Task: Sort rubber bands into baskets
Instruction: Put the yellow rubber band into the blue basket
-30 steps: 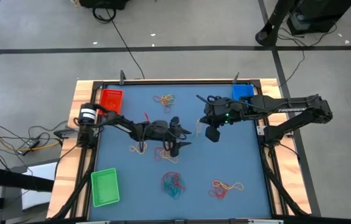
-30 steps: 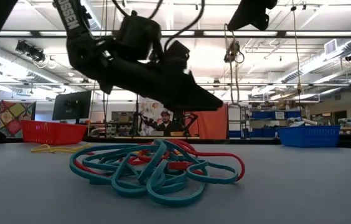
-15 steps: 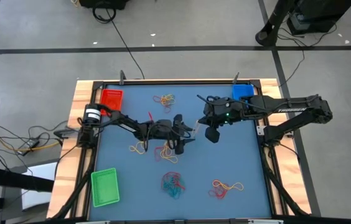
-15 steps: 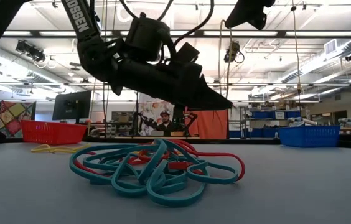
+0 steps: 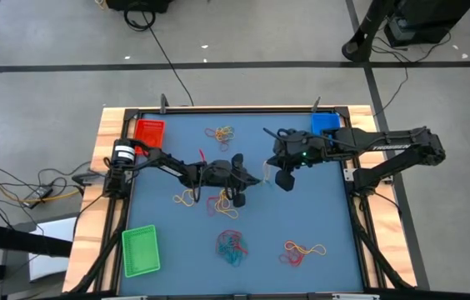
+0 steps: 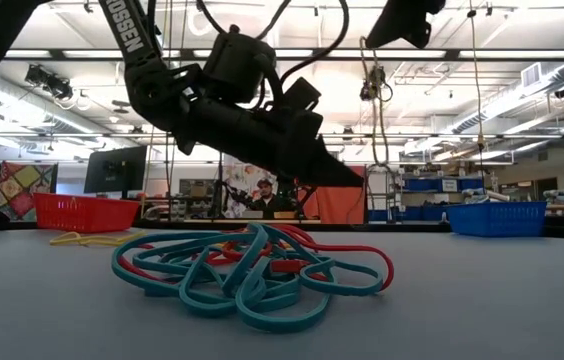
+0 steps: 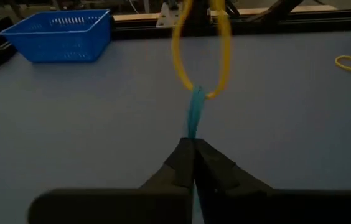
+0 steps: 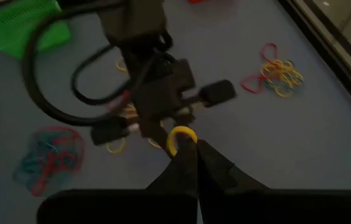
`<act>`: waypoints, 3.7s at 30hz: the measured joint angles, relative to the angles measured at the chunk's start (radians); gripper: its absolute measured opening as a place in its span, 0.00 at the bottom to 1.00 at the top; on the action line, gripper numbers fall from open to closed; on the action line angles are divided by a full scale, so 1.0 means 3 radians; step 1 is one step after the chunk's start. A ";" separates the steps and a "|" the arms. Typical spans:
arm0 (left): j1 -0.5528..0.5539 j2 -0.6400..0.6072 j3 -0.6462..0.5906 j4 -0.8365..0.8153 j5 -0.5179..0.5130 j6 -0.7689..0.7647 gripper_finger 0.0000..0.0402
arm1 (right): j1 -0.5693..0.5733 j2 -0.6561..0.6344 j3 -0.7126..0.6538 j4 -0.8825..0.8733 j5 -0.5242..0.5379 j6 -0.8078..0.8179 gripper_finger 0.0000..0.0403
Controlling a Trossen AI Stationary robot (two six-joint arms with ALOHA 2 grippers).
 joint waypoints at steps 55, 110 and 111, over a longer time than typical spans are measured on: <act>-0.0096 -0.0512 0.0331 -0.0622 0.0064 -0.0199 0.01 | -0.1279 -0.0002 -0.0606 -0.1648 0.1576 0.0415 0.01; 0.0107 -0.0889 -0.0408 -0.0721 0.0491 -0.0390 0.28 | -0.1486 -0.0109 -0.0937 -0.1383 0.0780 0.0268 0.41; 0.0095 -0.0969 -0.0515 -0.0638 0.0483 -0.0422 0.28 | -0.1336 -0.0109 -0.0938 -0.1389 0.0778 0.0322 0.40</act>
